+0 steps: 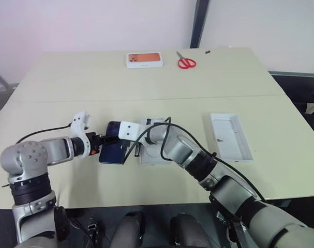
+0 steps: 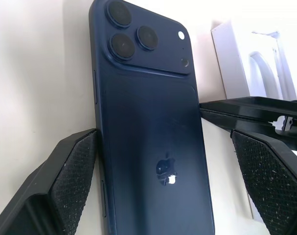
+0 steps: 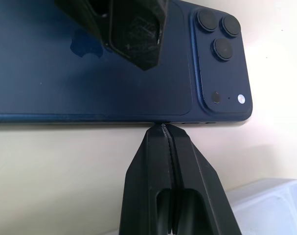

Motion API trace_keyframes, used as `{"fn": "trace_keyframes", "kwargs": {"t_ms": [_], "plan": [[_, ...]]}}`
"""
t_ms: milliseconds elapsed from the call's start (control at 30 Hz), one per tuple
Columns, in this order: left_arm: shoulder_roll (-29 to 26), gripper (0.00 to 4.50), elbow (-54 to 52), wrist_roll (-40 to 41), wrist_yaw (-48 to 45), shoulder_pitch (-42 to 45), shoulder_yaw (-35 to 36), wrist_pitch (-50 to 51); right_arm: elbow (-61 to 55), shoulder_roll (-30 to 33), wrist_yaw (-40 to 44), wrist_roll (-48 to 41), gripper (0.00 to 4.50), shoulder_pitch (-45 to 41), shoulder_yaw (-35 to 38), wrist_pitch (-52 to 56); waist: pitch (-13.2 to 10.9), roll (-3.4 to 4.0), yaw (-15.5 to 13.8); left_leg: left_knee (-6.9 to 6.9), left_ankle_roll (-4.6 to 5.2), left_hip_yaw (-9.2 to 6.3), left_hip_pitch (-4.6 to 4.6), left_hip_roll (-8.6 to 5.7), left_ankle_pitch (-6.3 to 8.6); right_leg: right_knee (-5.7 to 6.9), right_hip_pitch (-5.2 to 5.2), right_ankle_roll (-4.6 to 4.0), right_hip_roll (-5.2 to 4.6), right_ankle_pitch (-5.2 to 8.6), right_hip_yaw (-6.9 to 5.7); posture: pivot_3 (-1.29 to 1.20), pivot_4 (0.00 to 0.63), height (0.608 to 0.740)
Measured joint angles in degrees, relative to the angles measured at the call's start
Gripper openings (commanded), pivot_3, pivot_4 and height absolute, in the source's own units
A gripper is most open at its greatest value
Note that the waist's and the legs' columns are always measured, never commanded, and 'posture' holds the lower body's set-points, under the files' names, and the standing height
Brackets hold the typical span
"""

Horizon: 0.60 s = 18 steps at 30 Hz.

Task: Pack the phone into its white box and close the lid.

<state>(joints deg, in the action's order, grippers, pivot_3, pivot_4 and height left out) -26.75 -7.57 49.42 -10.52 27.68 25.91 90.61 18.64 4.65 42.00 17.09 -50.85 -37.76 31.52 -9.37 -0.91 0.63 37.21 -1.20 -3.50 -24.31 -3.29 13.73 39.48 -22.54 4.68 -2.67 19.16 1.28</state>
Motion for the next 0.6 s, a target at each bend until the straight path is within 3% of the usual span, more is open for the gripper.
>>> {"fn": "trace_keyframes", "kwargs": {"t_ms": [600], "plan": [[4.17, 4.49, 2.71, 14.02, 9.84, -0.31, 2.19, 0.61, -1.02, -0.18, 0.89, 2.16, 0.01, 1.12, 0.30, -1.63, 0.01, -0.02, 0.42, -0.03, -0.04, 0.00, 0.00, 0.01, -0.02, 0.00, 0.01, 0.00, 0.01, 0.00, 0.02, 0.00, 0.150, 0.740]]}}
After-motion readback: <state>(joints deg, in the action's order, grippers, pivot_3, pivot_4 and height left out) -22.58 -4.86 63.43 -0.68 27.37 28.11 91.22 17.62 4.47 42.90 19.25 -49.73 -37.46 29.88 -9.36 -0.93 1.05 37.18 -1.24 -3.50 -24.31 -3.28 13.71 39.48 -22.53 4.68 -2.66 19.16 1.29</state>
